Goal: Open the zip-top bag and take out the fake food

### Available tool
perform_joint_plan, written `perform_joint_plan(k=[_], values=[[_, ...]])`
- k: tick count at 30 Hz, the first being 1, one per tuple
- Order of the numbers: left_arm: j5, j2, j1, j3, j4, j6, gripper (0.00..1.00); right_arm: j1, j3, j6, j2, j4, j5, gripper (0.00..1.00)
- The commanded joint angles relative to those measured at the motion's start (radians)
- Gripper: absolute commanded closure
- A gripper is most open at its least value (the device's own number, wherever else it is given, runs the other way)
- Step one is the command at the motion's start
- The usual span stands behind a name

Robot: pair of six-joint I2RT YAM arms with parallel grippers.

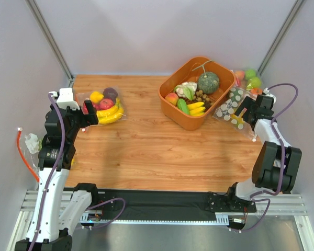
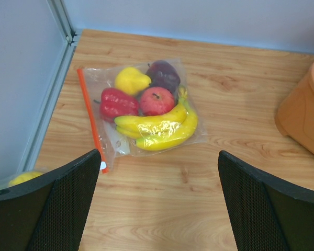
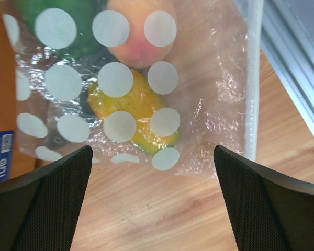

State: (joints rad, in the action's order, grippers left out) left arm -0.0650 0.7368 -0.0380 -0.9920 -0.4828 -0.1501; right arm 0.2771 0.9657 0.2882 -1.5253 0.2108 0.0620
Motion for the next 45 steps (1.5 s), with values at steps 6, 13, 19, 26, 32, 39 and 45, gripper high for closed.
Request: perform_joint_plan(k=[6,13,19,26,32,39,45], values=[[-0.006,0.001,0.004,0.003,0.009,0.021,0.01,0.036,0.054,-0.027,-0.188,-0.061,-0.155,0.00],[-0.009,0.001,0.004,0.003,0.010,0.023,0.01,0.053,0.030,-0.021,-0.237,-0.042,-0.199,0.05],[-0.013,0.000,0.004,0.003,0.009,0.024,0.01,0.053,0.022,-0.038,-0.233,-0.053,-0.176,0.63],[-0.019,-0.002,0.004,0.004,0.009,0.026,0.01,0.051,0.016,-0.037,-0.194,-0.028,-0.194,1.00],[-0.050,0.001,0.004,0.006,0.003,0.032,0.02,0.047,-0.025,-0.023,-0.009,0.004,-0.205,1.00],[-0.041,0.006,0.004,0.003,-0.004,0.049,0.05,0.045,-0.055,0.025,0.278,0.039,-0.145,1.00],[0.040,0.013,0.003,0.001,0.004,0.037,0.07,0.045,-0.048,0.022,0.479,0.129,-0.149,1.00]])
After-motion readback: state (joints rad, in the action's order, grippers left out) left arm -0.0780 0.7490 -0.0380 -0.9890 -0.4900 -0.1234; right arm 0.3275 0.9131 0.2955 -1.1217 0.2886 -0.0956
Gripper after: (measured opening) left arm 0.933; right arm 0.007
